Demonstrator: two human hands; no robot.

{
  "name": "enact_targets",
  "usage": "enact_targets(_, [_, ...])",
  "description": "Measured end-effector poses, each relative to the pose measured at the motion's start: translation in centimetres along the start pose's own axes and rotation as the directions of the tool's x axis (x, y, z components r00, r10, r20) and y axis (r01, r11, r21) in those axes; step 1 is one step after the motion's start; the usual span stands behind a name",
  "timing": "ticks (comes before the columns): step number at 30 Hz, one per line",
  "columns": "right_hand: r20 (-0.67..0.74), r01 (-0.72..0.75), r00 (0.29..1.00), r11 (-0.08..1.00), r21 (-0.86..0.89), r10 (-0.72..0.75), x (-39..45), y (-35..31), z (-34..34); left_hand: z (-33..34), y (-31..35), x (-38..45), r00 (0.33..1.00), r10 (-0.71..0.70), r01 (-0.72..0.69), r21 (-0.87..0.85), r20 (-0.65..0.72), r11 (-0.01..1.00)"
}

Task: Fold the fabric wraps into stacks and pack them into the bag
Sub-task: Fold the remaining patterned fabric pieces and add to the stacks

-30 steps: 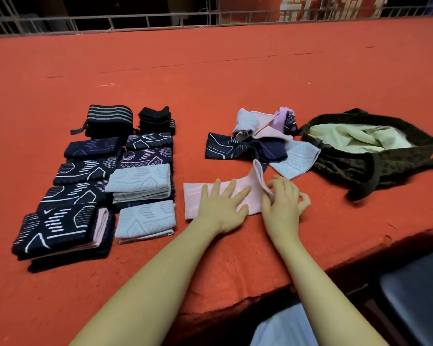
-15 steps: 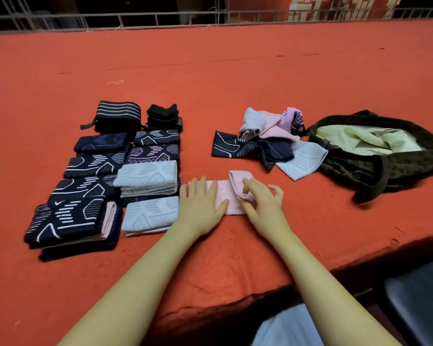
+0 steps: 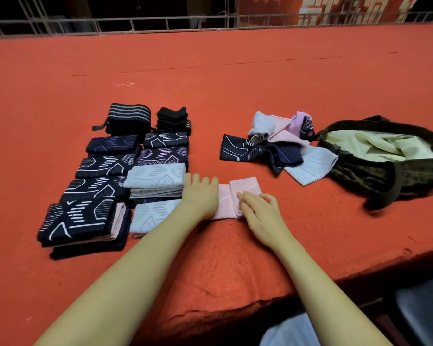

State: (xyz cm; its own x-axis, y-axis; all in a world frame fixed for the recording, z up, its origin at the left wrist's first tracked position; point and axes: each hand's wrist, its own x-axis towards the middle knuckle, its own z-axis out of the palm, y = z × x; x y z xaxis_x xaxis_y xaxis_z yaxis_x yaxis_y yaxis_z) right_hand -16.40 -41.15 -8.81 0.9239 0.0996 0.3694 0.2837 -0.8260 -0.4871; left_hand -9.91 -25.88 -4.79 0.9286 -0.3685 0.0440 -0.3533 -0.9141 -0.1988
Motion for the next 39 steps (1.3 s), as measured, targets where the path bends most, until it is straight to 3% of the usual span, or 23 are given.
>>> enact_targets(3, [-0.012,-0.047,0.999,0.985,-0.167,0.045,0.0,-0.1,0.2,0.1,-0.6,0.1,0.999,0.053,-0.053,-0.008,-0.010,0.999])
enact_targets(6, [0.066,-0.114,0.987,0.926,-0.359,0.146,0.2,-0.5,0.3,-0.1,-0.9,0.3,0.995,0.057,-0.057,-0.009,-0.080,0.998])
enact_targets(9, [0.118,-0.091,0.979,0.868,-0.489,0.168,0.5,-0.4,0.6,-0.2,-1.3,-0.1,0.986,0.036,-0.035,0.009,-0.162,0.999])
enact_targets(14, [0.112,-0.080,0.981,0.850,-0.521,0.161,0.4,0.1,0.8,0.8,-2.0,-1.1,0.881,0.070,-0.119,-0.075,-0.467,0.990])
enact_targets(18, [0.036,-0.137,0.983,0.859,-0.494,0.177,0.4,-0.1,0.7,1.1,-1.5,-1.2,0.817,0.057,-0.195,-0.182,-0.574,0.964])
enact_targets(21, [0.038,-0.153,0.980,0.868,-0.473,0.194,0.2,-0.3,0.4,-0.4,0.3,-0.9,0.762,-0.075,-0.232,-0.380,-0.643,0.895])
enact_targets(23, [0.024,-0.211,0.972,0.918,-0.337,0.232,0.3,-0.2,0.1,-1.6,2.0,-0.5,0.758,-0.231,-0.198,-0.552,-0.610,0.810])
enact_targets(25, [-0.016,-0.307,0.952,0.950,-0.062,0.306,0.5,0.3,0.0,-2.2,3.9,-0.2,0.841,-0.337,-0.113,-0.747,-0.423,0.655])
enact_targets(27, [-0.094,-0.334,0.934,0.935,0.120,0.345,0.4,0.7,0.3,-2.4,5.4,-0.5,0.932,-0.297,-0.068,-0.908,-0.205,0.414])
enact_targets(30, [-0.250,-0.369,0.863,0.885,0.282,0.439,0.1,0.6,-0.2,-1.8,6.4,-1.5,0.986,-0.132,-0.090,-0.989,-0.105,0.116])
enact_targets(33, [-0.339,-0.383,0.839,0.904,0.188,0.426,-0.2,0.3,-0.6,-1.6,6.2,-1.9,0.991,-0.121,-0.074,-0.994,-0.063,-0.085])
enact_targets(35, [-0.318,-0.388,0.858,0.915,0.111,0.403,-0.4,0.4,-0.4,-1.5,5.8,-1.9,0.996,-0.066,-0.061,-0.996,-0.057,-0.068])
enact_targets(36, [-0.306,-0.386,0.865,0.917,0.098,0.397,-0.4,0.5,-0.3,-1.4,5.6,-1.9,0.998,-0.029,-0.056,-0.998,-0.056,0.007])
enact_targets(37, [-0.302,-0.384,0.868,0.918,0.097,0.394,-0.5,0.5,-0.3,-1.1,5.3,-1.8,0.998,0.008,-0.061,-0.993,-0.061,0.096])
enact_targets(39, [-0.303,-0.381,0.868,0.919,0.101,0.393,-0.4,0.6,-0.4,0.0,4.6,-1.4,0.993,0.107,-0.086,-0.914,-0.047,0.396])
